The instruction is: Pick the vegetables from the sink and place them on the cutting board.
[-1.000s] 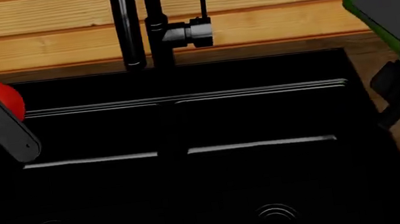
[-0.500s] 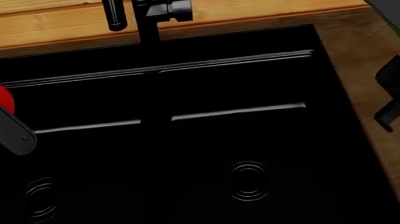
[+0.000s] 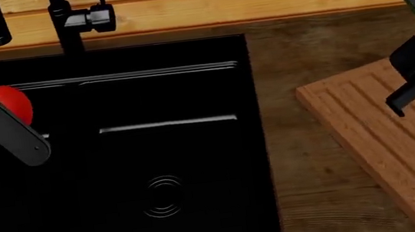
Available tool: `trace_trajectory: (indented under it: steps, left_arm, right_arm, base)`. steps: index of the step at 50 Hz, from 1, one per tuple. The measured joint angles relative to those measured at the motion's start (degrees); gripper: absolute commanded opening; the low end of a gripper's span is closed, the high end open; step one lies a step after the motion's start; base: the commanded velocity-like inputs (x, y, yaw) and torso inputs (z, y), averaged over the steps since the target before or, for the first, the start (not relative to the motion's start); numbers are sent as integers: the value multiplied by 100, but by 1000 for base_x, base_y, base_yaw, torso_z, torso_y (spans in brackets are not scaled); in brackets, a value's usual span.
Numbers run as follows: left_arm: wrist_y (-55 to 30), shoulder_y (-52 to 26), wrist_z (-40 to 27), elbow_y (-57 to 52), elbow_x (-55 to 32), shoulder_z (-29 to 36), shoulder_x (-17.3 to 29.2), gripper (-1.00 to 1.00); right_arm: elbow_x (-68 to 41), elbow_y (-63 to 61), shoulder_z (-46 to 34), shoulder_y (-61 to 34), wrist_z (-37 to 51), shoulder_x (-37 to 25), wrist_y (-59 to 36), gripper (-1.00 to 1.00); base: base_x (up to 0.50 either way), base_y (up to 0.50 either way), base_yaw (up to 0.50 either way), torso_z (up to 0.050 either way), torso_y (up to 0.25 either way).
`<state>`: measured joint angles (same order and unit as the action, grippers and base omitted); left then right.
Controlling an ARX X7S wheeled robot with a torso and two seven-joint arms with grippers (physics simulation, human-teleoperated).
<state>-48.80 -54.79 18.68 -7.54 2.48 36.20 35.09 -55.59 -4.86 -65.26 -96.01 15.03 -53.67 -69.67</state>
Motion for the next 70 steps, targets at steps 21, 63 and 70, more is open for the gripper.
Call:
trace_trajectory:
  steps: [21, 63, 70]
  left_arm:
    - [-114, -114, -3, -239, -173, -101, -314, -100]
    - [-433, -902, -131, 407, -552, -421, -1458, -100]
    - [-499, -1204, -166, 937, -717, -599, -1881, -100]
  right_arm:
    - [-68, -42, 29, 45, 111, 96, -45, -100]
    - [-1620, 103, 905, 303, 866, 499, -388, -100]
    - [-2095, 221, 1165, 326, 1230, 678, -531, -100]
  base:
    - [0, -500, 0, 0, 1]
    - [122, -280, 0, 0, 1]
    - [0, 0, 0, 0, 0]
